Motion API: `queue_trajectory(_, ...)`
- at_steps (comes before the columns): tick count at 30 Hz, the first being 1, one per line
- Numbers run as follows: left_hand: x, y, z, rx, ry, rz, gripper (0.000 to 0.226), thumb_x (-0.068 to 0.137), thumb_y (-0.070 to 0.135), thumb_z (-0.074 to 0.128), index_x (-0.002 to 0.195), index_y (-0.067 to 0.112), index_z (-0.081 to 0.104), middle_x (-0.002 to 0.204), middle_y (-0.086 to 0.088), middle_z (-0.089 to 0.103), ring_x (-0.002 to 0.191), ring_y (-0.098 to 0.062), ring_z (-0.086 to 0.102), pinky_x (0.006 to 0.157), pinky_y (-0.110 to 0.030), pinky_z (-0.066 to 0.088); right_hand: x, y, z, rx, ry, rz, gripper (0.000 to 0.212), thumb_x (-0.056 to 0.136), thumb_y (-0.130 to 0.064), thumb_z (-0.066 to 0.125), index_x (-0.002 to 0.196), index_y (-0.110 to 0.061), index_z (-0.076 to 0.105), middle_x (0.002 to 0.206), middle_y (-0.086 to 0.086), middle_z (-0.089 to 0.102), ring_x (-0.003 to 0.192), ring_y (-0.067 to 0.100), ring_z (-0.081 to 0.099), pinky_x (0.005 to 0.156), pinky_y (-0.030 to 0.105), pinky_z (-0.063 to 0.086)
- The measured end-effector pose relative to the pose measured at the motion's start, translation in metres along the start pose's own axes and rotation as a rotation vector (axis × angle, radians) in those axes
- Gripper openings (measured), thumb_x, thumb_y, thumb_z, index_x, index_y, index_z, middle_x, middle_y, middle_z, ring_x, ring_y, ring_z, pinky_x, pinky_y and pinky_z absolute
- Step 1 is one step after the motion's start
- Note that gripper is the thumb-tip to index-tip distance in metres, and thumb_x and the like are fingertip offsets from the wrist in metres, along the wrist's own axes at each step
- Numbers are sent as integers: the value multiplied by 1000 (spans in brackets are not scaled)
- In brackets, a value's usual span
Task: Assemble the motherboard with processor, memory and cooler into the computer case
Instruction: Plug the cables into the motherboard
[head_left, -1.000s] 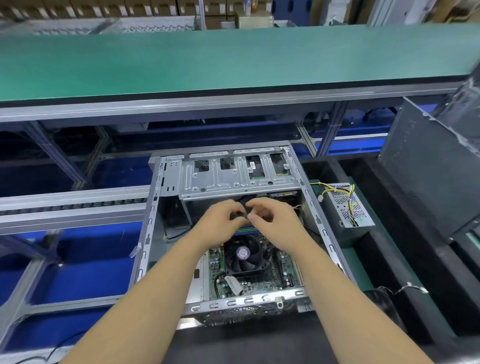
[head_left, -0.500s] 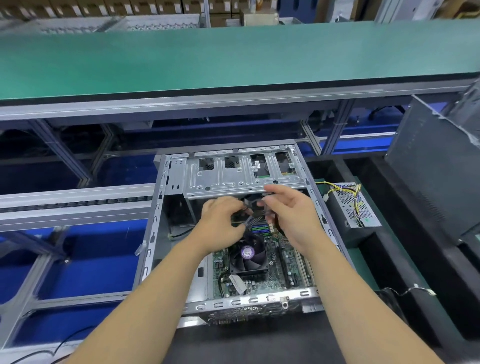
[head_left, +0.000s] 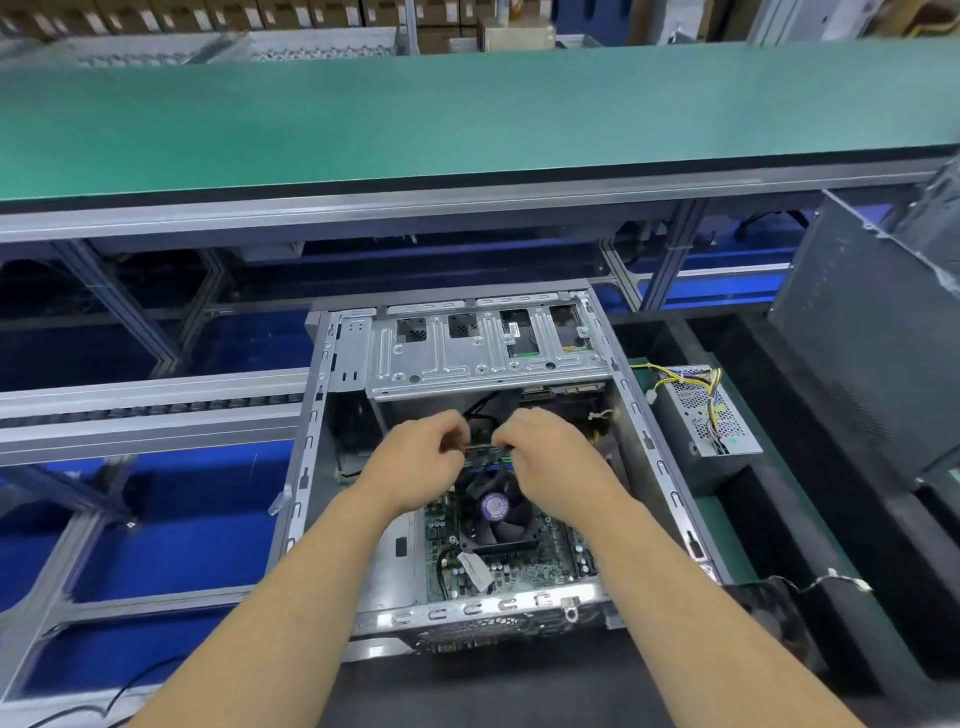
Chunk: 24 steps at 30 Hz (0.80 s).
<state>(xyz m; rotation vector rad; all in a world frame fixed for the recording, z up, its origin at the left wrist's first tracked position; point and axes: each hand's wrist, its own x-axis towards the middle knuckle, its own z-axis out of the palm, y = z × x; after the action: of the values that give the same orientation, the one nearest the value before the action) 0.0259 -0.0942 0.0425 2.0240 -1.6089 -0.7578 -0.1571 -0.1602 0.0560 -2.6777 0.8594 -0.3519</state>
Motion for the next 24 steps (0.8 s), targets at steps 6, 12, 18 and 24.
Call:
queue_trajectory(6, -2, 31, -4, -635, -86, 70, 42, 94, 45, 53, 106, 7, 68, 86, 6, 60, 80, -9, 54, 74, -20, 45, 4, -15, 0, -167, 709, -42, 13, 87, 5, 65, 76, 0, 69, 79, 11, 53, 77, 30, 49, 67, 37, 39)
queue_trajectory(12, 2, 42, -3, -621, -216, 116, 26, 95, 51, 56, 94, 27, 67, 77, -2, 64, 69, -21, 52, 64, -31, 40, 2, -10, 7, 11, 623, -49, 24, 77, 19, 67, 93, 4, 75, 78, 11, 66, 74, 29, 63, 107, 54, 46)
queue_trajectory(18, 11, 40, 8, -791, 23, -44, 17, 98, 23, 60, 92, 14, 73, 81, -10, 63, 76, -21, 56, 65, -23, 51, -6, -13, -6, 414, 722, 95, 21, 90, -3, 57, 99, -5, 76, 92, 3, 75, 85, 12, 67, 79, 17, 53)
queue_trajectory(24, 5, 55, 26, -693, -59, -23, 33, 104, 31, 48, 84, 12, 66, 67, -9, 60, 52, -17, 53, 54, -28, 45, -4, 1, -10, 968, 525, 543, 37, 98, -36, 63, 133, -27, 59, 105, -15, 69, 97, 4, 68, 88, 36, 57)
